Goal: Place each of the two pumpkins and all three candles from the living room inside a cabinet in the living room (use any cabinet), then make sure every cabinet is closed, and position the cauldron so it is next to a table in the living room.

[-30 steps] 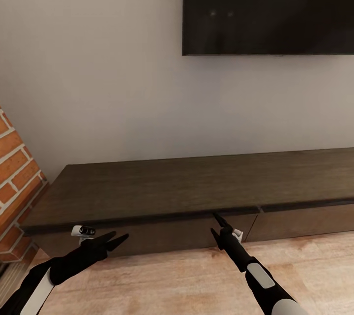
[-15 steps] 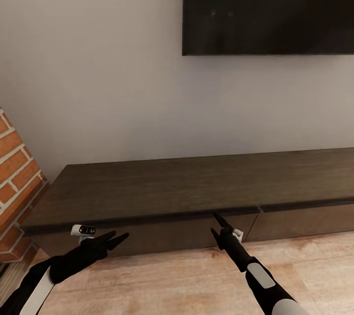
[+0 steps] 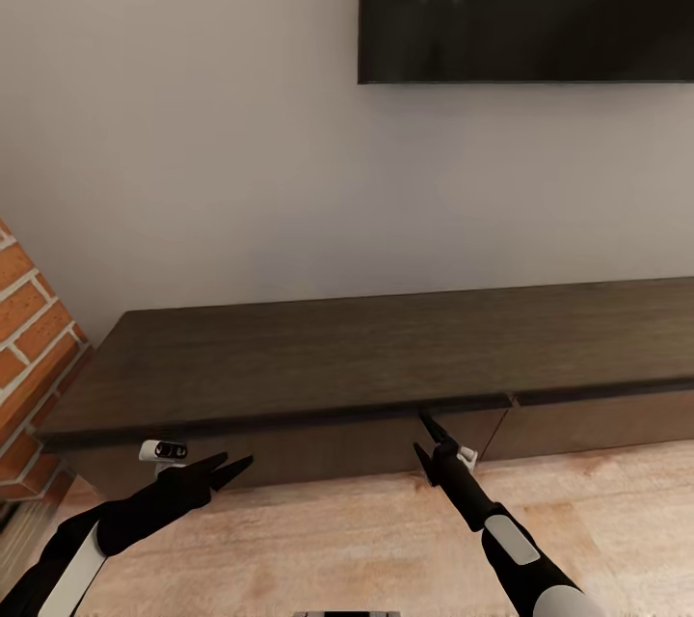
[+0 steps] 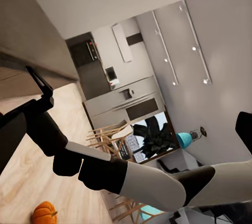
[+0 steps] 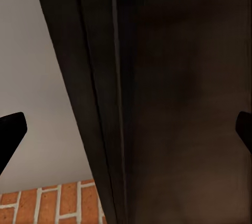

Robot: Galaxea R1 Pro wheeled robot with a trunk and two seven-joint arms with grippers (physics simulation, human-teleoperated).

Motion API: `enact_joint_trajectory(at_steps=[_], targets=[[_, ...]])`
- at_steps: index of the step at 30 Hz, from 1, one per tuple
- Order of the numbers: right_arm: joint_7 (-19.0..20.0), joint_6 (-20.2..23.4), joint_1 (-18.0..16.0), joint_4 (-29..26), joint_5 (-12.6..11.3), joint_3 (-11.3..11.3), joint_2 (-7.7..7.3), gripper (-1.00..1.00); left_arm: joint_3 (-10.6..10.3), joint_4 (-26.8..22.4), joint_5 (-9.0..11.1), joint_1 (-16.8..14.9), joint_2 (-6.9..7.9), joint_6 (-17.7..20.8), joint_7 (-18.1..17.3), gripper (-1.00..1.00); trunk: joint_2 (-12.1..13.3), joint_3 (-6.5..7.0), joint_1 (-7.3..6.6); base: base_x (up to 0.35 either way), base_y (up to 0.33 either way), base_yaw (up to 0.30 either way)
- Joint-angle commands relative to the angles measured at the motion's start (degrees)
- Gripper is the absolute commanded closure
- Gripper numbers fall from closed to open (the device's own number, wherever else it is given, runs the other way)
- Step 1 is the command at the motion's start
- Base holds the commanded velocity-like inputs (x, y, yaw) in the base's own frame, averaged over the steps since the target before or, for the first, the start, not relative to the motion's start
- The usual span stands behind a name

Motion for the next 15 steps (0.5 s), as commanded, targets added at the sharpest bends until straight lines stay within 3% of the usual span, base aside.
enact_joint_trajectory(at_steps=[1,10,15], targets=[[0.07,0.52,-0.01,0.02,-0.39,-0.20,0.03,-1.00,-0.02,-0.01,0.14,-0.02,0.02,0.60,-0.11,-1.00,-0.04,-0.27,0.01,0.000,0.000,0.000],[0.75,0.52,-0.01,-0.42,-0.30,-0.12,0.03,-1.00,-0.02,-0.01,0.14,-0.02,0.02,0.59,-0.11,-1.00,-0.16,-2.27,0.24,0.000,0.000,0.000],[3.16,0.52,-0.01,-0.45,0.09,-0.10,0.00,-1.00,-0.02,-0.01,0.14,-0.02,0.00,0.57,-0.11,-1.00,-0.16,-2.27,0.24,0.000,0.000,0.000]])
